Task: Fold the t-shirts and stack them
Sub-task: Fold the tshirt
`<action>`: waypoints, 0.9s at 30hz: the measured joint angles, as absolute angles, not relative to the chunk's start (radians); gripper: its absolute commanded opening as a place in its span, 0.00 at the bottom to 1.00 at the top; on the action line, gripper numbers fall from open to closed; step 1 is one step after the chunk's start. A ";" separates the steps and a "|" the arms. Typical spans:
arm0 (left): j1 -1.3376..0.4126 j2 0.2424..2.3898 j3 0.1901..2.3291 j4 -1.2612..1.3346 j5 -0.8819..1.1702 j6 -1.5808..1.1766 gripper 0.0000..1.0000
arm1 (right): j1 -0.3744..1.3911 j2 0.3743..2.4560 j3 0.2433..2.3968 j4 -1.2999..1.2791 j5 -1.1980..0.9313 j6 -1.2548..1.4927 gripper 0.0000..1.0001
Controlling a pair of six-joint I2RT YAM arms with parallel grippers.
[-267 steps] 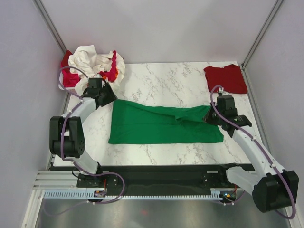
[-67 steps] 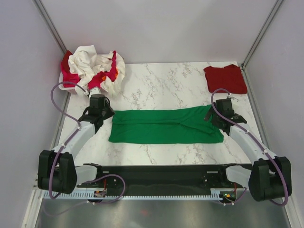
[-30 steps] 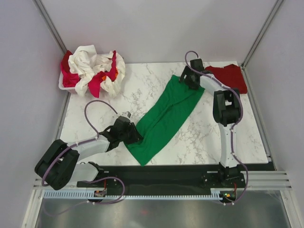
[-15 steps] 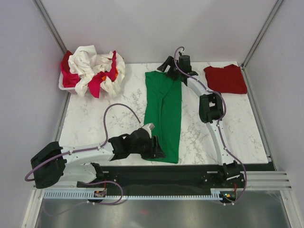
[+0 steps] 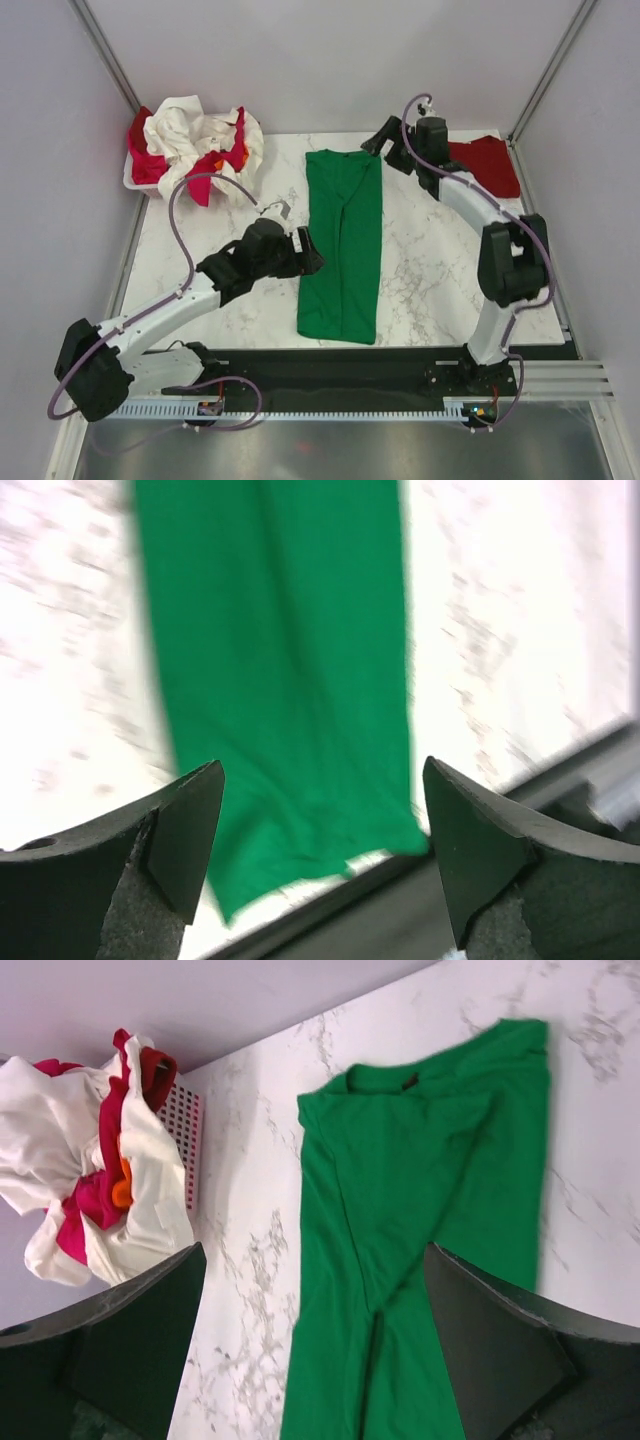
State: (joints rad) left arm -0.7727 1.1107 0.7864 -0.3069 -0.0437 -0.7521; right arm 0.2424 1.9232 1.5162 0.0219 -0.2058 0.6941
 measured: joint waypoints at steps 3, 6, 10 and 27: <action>-0.656 1.202 0.794 -0.292 -0.040 -0.675 0.83 | 0.244 1.755 1.310 0.065 -0.177 0.685 0.92; -0.602 1.336 0.828 -0.256 -0.015 -0.614 0.82 | 0.260 1.723 1.186 0.064 -0.153 0.677 0.90; -0.566 1.479 0.863 -0.172 0.019 -0.563 0.78 | 0.284 1.785 1.126 0.008 -0.114 0.657 0.87; -0.523 1.629 0.894 -0.047 0.088 -0.532 0.72 | 0.284 2.270 1.649 -0.119 -0.012 0.587 0.36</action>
